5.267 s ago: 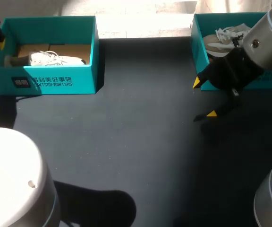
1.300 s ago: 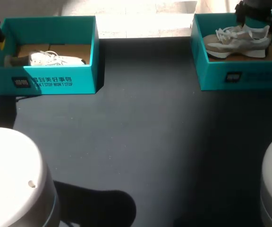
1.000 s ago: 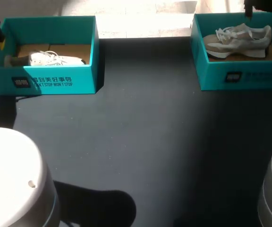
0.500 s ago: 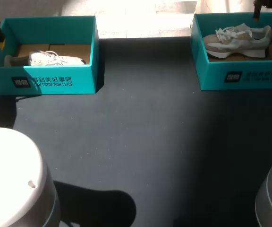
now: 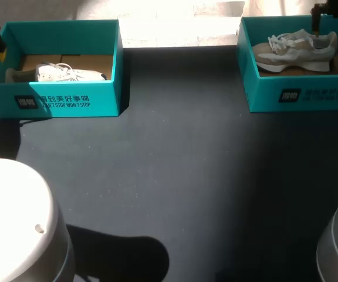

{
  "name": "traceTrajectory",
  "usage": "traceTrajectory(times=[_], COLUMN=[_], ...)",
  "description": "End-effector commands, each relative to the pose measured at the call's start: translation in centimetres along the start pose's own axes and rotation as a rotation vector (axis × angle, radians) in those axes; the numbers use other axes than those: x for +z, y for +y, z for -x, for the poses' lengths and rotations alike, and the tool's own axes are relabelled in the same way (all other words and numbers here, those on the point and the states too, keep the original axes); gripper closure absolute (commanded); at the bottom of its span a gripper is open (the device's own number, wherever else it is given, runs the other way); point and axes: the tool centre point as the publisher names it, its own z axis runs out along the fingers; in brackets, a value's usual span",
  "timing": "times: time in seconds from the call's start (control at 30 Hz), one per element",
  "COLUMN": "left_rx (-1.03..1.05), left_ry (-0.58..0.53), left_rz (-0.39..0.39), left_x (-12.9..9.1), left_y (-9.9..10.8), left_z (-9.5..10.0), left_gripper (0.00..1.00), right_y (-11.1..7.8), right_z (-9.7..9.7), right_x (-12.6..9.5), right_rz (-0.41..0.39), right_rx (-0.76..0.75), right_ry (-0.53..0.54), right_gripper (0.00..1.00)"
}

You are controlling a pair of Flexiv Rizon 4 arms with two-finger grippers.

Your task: Take the shoe out of the shoebox, open the shoe tongue, remove and reinsert the insole, then place the shoe into the shoebox

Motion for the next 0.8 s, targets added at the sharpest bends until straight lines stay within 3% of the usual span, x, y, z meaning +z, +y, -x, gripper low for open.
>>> traceTrajectory(times=[0.03, 0.13, 0.2, 0.3, 0.37, 0.6, 0.8], left_rx=[0.000, 0.000, 0.000, 0.000, 0.000, 0.000, 0.000], left_ry=[0.002, 0.002, 0.002, 0.002, 0.002, 0.002, 0.002], left_rz=[0.003, 0.003, 0.003, 0.003, 0.003, 0.003, 0.003], left_x=[0.0, 0.0, 0.0, 0.0, 0.0, 0.0, 0.0], left_y=[-0.1, -0.1, -0.1, -0.1, -0.1, -0.1, -0.1], left_z=[0.0, 0.0, 0.0, 0.0, 0.0, 0.0, 0.0], left_gripper=[0.00, 0.00, 0.00, 0.00, 0.00, 0.00, 0.00], right_y=[2.0, 2.8, 3.2, 4.0, 4.2, 4.3, 4.2], right_z=[0.2, 0.7, 0.9, 1.0, 0.8, 0.7, 0.8], right_x=[2.0, 2.5, 3.1, 4.0, 4.3, 5.8, 7.0], right_rz=[-0.037, -0.040, -0.042, -0.047, -0.048, -0.080, -0.107], right_rx=[-0.004, -0.014, -0.021, -0.060, -0.072, -0.103, -0.112], right_ry=[0.005, 0.026, 0.027, 0.024, 0.017, 0.020, 0.012], right_gripper=[0.00, 0.00, 0.18, 0.28, 0.50, 0.50, 0.43])
